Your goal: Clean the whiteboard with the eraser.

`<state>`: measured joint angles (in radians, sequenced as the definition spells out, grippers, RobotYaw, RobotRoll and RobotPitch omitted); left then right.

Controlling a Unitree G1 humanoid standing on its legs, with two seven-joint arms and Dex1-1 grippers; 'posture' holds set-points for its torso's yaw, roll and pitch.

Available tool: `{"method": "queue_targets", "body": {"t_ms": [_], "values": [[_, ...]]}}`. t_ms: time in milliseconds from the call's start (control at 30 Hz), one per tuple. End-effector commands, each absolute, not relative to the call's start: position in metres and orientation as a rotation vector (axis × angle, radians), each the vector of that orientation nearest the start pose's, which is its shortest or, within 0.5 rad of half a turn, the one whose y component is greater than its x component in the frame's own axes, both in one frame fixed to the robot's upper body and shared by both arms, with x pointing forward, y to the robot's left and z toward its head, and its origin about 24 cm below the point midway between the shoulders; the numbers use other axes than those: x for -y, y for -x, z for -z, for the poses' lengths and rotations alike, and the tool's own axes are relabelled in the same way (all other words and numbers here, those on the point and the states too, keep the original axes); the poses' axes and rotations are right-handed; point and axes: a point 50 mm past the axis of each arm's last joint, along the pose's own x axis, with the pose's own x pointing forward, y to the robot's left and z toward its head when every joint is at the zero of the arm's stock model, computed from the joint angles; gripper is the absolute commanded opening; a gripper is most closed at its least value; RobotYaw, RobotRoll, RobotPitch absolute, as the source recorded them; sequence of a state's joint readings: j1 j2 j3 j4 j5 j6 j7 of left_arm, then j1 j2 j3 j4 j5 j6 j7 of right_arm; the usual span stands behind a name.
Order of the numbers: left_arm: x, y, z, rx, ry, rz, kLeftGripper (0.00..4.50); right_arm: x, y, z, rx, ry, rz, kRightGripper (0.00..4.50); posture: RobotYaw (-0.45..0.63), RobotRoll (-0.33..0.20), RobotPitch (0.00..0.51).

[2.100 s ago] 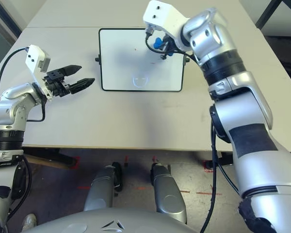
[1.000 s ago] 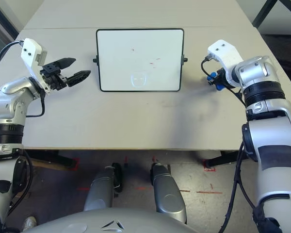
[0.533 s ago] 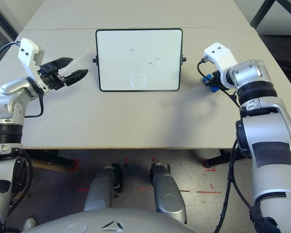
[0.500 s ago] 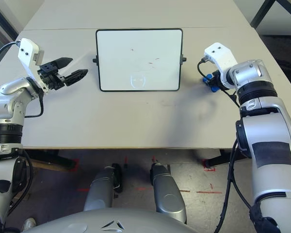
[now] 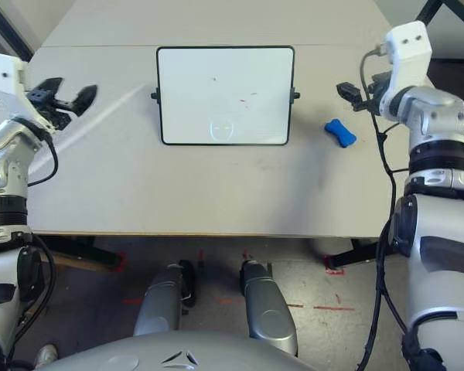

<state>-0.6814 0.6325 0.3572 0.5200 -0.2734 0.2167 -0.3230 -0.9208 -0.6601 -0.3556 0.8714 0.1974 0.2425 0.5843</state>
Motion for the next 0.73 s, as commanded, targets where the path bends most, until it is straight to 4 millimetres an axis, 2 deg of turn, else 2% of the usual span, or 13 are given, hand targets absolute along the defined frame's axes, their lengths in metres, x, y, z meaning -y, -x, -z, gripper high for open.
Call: {"method": "queue_targets", "body": {"t_ms": [33,100,333,733], "values": [[-0.345,-0.336,-0.188,0.112,-0.07,-0.243,4.5,0.331,-0.358,-0.188,0.078,-0.059,-0.065,4.48,-0.1,0.0,0.199],[-0.35,-0.335,-0.187,0.108,-0.072,-0.278,4.5,0.335,-0.354,-0.181,0.099,-0.048,-0.041,4.48,-0.1,0.0,0.212],[-0.357,-0.336,-0.181,0.087,-0.075,-0.306,4.5,0.342,-0.344,-0.159,0.155,-0.023,0.029,4.48,-0.11,0.0,0.209],[-0.351,-0.345,-0.179,0.07,-0.072,-0.238,4.5,0.334,-0.344,-0.155,0.217,-0.017,0.05,4.48,-0.12,0.0,0.198]]}}
